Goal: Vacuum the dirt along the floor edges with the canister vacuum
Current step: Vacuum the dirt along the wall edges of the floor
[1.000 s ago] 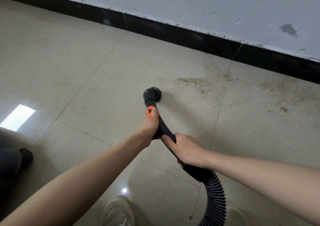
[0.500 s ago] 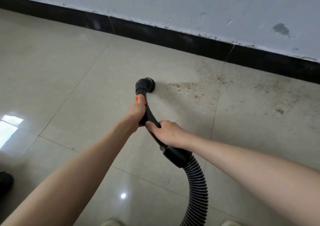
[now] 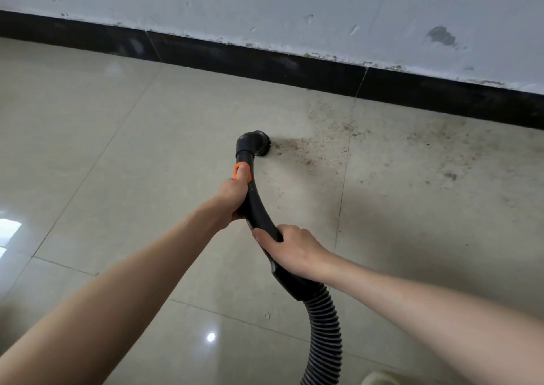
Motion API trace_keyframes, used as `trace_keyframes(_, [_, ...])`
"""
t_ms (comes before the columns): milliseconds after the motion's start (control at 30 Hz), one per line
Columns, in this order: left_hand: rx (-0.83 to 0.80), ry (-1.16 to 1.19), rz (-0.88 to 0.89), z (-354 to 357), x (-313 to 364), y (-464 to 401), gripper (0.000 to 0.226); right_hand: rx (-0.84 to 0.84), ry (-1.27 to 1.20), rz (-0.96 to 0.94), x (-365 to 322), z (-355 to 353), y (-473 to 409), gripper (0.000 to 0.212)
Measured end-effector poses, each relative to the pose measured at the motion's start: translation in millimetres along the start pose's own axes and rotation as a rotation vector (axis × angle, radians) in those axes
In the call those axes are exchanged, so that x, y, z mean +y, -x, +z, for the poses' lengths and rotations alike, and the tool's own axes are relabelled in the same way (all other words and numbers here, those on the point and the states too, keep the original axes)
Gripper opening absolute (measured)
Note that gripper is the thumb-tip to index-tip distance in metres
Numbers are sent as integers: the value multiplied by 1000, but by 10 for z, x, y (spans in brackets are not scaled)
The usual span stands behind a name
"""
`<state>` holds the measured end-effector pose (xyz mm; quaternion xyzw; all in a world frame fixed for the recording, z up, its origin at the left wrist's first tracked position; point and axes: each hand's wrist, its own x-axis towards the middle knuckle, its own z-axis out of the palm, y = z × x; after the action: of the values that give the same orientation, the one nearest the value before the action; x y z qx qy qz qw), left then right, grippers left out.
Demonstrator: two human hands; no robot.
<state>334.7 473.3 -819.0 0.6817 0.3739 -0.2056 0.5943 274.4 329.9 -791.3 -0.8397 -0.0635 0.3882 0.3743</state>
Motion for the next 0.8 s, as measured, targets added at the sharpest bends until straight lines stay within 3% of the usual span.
trace_keyframes(367, [-51,18,29,492,95,2,58,113,-42,19,240,-268,83,48])
trace_keyframes(633, [-236,85,-10,754,251,42,65,174,-109,46,387,-488,80,50])
trace_keyframes(800, [-86,38,61,723,263,-30,76,149,-124,63,297,-466,-38,50])
